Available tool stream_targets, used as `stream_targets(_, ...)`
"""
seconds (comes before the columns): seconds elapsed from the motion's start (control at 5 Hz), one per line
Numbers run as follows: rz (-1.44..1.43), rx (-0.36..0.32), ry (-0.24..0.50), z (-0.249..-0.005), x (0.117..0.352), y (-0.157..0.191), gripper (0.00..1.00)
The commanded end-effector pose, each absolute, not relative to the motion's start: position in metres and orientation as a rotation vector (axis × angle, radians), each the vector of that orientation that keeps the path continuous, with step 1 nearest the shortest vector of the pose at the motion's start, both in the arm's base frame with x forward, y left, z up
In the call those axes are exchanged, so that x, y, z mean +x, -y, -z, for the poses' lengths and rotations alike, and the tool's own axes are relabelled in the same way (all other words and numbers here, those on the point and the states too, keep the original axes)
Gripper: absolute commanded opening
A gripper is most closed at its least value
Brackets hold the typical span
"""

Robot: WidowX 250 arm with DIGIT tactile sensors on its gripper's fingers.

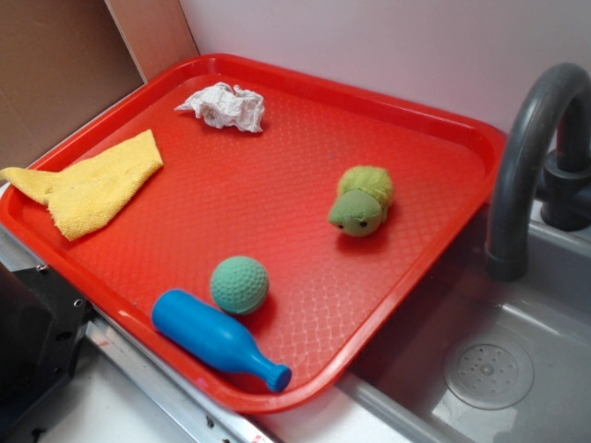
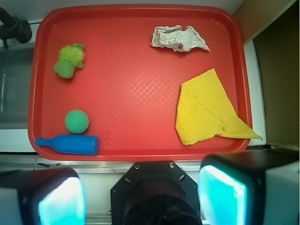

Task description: Grab the green ball.

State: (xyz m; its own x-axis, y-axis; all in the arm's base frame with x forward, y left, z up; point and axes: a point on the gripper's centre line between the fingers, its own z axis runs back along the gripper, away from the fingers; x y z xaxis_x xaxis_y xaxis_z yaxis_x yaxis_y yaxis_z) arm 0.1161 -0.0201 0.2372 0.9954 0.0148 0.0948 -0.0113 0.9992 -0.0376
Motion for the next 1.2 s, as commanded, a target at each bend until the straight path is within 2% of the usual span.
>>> stream_targets(0.0,-0.013,-0.037,0.095,-0.237,0.116,0.02,1.0)
stream_targets(0.2,-0.117,-0.074,0.143,-0.227,0.122,0.025,1.0)
stream_targets(0.6,-0.177,-0.123,0.23,-0.206,0.146,0.062,1.0)
stream_targets(0.8,-0.108,-0.164,0.187,-0.189,0.156,0.08,1.0)
stream_targets(1.0,-0.081,-0.174,0.13,-0.167,0.161,0.092,1.0)
